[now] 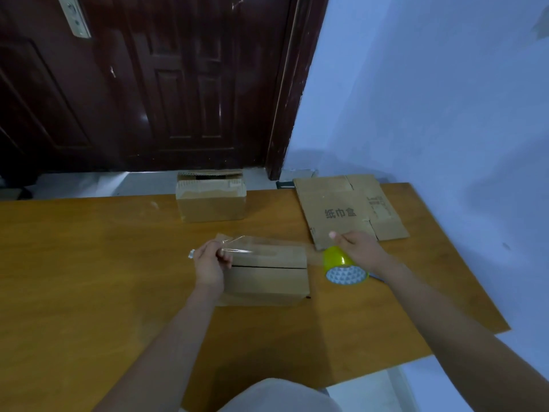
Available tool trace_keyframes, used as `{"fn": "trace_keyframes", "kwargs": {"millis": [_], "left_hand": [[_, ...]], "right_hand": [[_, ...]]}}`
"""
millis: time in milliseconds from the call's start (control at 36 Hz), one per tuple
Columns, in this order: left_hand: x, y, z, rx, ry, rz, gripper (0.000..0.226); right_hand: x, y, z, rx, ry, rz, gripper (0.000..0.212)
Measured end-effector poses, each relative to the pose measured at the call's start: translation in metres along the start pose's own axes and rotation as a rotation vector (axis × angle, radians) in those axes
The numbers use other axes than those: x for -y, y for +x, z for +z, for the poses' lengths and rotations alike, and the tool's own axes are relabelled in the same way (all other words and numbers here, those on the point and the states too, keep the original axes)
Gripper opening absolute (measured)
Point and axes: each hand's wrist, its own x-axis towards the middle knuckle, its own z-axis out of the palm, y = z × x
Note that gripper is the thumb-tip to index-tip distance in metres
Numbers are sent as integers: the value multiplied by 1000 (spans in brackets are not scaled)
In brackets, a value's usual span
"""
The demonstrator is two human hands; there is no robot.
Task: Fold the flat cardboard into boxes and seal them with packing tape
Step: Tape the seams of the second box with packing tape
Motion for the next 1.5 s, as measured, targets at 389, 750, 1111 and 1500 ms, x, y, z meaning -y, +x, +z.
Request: {"fn": "trace_keyframes", "kwargs": {"millis": [389, 750, 1111, 1500], "left_hand": [[2, -1, 8, -166, -95, 9, 46], [9, -5, 10, -88, 55, 34, 40], [7, -9, 16, -176, -23, 9, 37], [7, -3, 7, -269, -166, 38, 34]], "right_hand": [[-16, 1, 10, -260, 686, 136, 41], [-9, 5, 11, -249, -435, -90, 53], [-11, 19, 14, -165, -467, 121, 45], [-11, 16, 34, -95, -264, -90, 56]]}}
